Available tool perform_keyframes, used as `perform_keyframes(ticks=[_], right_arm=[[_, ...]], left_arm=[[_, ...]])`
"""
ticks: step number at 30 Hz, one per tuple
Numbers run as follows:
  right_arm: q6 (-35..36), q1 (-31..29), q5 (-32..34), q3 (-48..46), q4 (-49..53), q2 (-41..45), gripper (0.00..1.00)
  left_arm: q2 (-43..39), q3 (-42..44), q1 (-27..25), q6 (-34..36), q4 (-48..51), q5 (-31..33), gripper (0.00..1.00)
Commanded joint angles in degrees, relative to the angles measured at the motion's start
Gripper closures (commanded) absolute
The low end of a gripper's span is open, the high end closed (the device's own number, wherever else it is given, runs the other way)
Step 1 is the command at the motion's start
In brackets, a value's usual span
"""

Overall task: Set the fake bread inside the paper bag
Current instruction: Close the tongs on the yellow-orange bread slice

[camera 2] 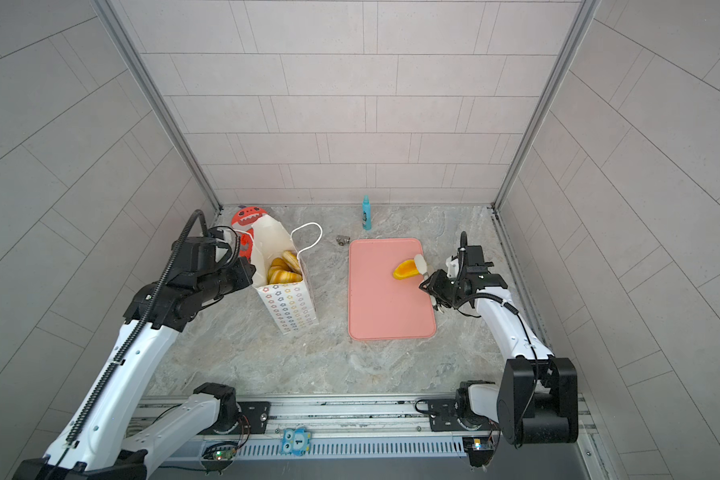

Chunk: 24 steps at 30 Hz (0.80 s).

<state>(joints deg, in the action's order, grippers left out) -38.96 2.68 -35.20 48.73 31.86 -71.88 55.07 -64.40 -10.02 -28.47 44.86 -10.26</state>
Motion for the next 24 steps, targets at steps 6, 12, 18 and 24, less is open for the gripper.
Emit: perform_keyframes(ticks=[6, 12, 18, 24], right_arm=[[-0.92, 0.32, -4.66, 0.19, -4.03, -4.10, 0.56], [-1.47, 0.31, -3.56, -0.76, -4.46, -3.71, 0.54], [-1.91, 0.31, -3.30, -1.12, -3.89, -1.71, 0.54], [-1.16, 0.31, -2.86, -0.83, -0.96, 1.76, 0.53]], left_arm=[[-0.07, 0.24, 0.27, 1.00, 0.18, 0.64, 0.93], [-0.04, 0.46, 0.35, 0.98, 0.21, 0.80, 0.94], [-0.04, 0.47, 0.31, 0.87, 0.22, 0.98, 0.94], [0.07, 0.62, 0.32, 0.70, 0.00, 0.78, 0.94]])
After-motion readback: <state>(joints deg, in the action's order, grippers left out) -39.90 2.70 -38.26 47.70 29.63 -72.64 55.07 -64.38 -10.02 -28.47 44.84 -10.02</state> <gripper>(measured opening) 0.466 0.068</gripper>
